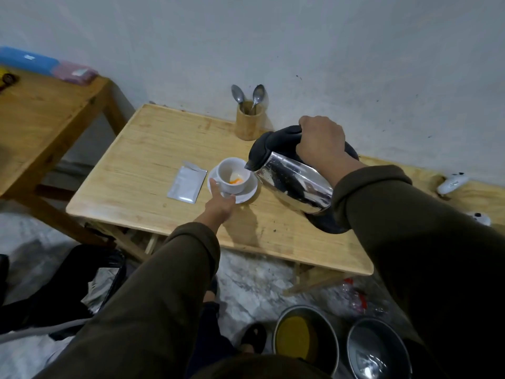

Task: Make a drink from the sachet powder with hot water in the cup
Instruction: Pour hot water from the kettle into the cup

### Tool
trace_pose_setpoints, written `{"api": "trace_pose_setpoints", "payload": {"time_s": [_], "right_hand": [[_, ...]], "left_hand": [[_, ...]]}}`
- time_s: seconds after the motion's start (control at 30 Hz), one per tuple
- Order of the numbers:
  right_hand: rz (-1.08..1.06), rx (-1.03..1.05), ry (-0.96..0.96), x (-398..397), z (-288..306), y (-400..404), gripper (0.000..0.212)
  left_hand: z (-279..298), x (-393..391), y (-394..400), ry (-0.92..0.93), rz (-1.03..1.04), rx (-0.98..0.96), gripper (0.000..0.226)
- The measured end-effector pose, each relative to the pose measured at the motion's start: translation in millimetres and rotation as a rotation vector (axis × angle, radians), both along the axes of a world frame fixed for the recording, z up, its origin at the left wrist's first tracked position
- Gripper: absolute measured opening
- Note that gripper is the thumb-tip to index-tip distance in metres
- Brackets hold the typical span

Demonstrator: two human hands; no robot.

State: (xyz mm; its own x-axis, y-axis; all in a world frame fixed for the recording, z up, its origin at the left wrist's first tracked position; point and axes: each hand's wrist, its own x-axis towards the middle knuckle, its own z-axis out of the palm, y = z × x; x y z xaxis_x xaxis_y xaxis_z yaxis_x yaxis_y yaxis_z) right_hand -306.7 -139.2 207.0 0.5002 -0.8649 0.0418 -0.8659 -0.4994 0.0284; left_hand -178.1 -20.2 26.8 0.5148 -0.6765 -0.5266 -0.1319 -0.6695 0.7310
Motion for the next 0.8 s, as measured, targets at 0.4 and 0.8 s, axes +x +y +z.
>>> {"api": "trace_pose_setpoints", "payload": {"time_s": [0.4,0.8], "right_hand": [[0.062,-0.065,0.138,20,-3,6,0.022],[0.071,-0.094,0.148,23,-2,4,0.022]], "left_hand": [[7,-1,2,-0.004,-0.031,0.044,0.077],[10,-3,1,-0.010,-0.037,0.062,0.077]]}}
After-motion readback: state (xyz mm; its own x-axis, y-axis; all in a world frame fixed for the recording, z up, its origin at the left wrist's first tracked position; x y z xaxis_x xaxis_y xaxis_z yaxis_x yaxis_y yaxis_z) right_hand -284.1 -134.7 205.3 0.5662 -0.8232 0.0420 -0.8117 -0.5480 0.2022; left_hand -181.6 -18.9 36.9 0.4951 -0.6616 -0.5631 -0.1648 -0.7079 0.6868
